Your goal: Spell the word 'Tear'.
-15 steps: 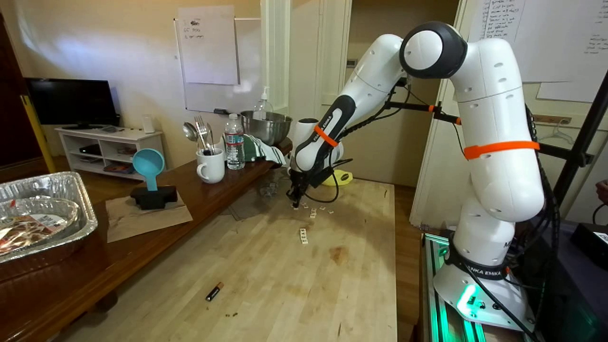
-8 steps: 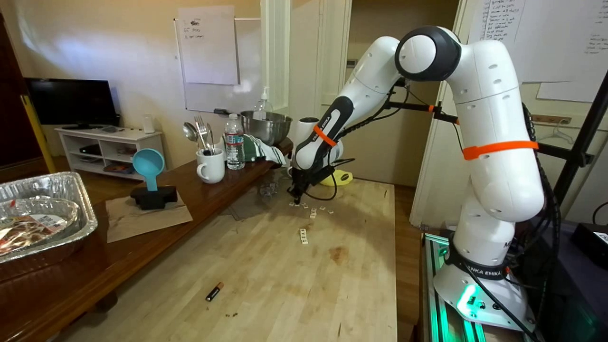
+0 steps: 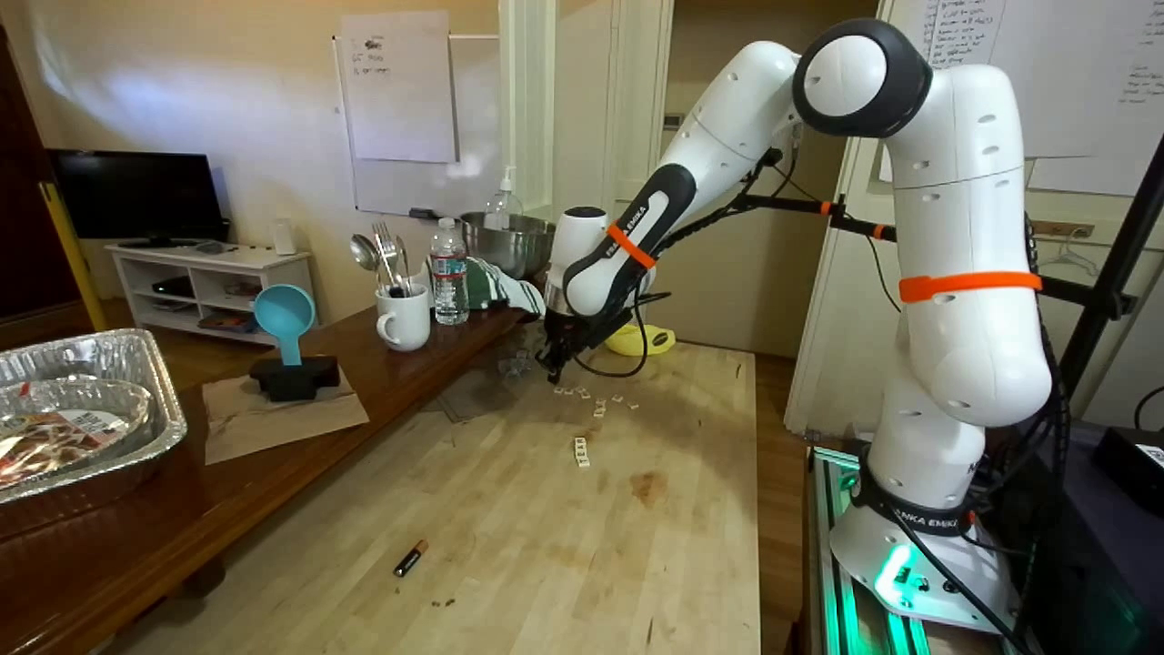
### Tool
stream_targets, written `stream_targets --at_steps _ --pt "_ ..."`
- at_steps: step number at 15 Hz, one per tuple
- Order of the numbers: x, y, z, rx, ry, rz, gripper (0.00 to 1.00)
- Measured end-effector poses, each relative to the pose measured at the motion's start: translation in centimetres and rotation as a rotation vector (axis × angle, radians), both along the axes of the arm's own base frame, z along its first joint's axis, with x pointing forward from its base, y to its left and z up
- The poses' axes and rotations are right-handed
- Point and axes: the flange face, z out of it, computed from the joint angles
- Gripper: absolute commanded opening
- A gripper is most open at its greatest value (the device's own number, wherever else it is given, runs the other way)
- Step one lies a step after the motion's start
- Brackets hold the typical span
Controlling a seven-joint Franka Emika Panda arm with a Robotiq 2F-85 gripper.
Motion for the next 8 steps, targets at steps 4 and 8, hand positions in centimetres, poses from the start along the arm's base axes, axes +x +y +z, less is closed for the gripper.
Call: stream_targets --at_steps 4,8 --pt "-1.6 4.3 0.9 0.032 0.055 0.106 0.00" --pt "-3.6 7.9 1.1 0.079 0.117 0.245 0.00"
